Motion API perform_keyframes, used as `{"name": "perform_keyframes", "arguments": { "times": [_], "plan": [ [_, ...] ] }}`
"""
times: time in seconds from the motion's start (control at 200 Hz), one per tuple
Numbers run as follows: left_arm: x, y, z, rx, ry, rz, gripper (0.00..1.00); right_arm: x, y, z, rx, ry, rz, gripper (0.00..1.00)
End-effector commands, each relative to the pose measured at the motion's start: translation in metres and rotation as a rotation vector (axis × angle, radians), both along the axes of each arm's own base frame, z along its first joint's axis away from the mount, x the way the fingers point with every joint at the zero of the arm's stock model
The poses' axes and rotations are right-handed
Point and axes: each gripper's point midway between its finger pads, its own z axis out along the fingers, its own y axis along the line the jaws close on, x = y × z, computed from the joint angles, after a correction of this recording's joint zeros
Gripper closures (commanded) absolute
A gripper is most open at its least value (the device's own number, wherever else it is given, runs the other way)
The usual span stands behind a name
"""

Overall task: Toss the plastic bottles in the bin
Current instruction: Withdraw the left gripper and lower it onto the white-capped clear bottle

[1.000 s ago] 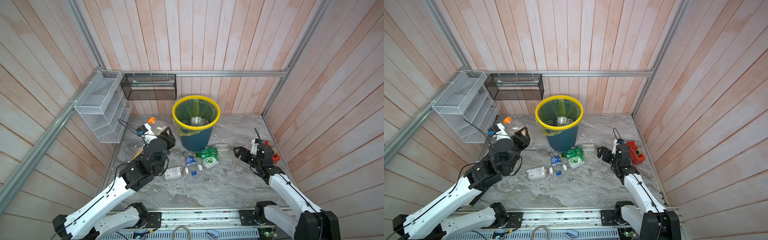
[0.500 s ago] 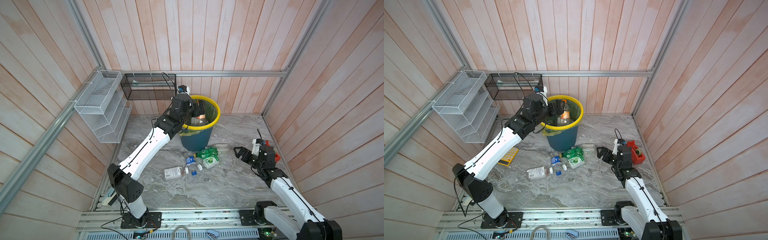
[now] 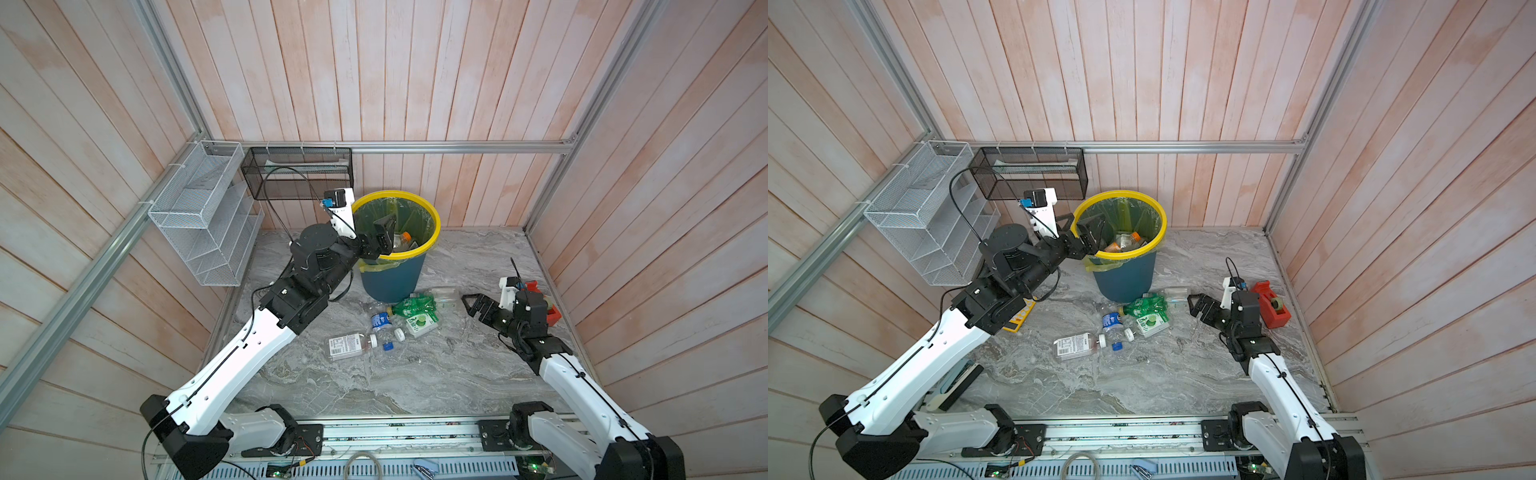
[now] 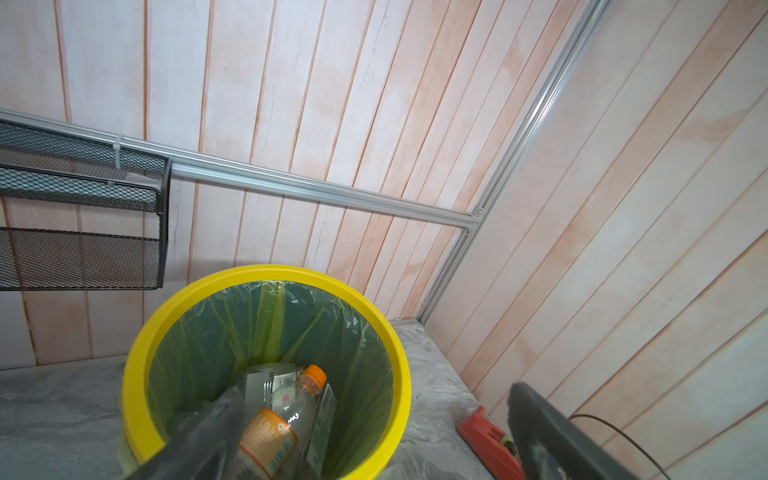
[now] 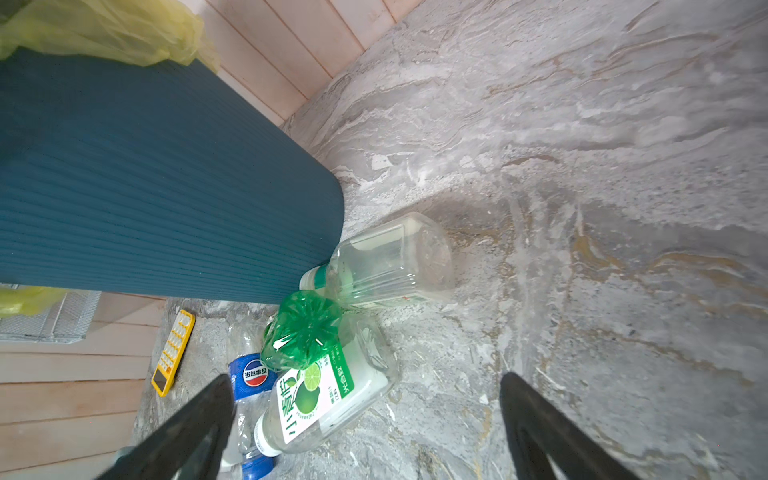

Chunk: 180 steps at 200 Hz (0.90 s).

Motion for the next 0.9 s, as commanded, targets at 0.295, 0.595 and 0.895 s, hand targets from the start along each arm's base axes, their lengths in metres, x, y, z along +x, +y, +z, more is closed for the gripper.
{"name": "perform_keyframes", "arguments": {
  "times": [0.295,0.595,0.895],
  "plan": [
    [-0.032,0.055,-0.151,0.267,0.274,0.133,0.0,-0.008,0.027,-0.023,0.02,0.046,0.03,0.01],
    [-0.065,0.066,-0.243,0.777,0.443,-0.015,0.0,-0.014,0.01,-0.022,-0.085,-0.011,-0.007,0.01],
    [-0.084,0.064,-0.324,1.267,0.392,-0.384,0.0,-0.019,0.0,-0.024,-0.135,-0.044,-0.004,0.01]
  ]
}}
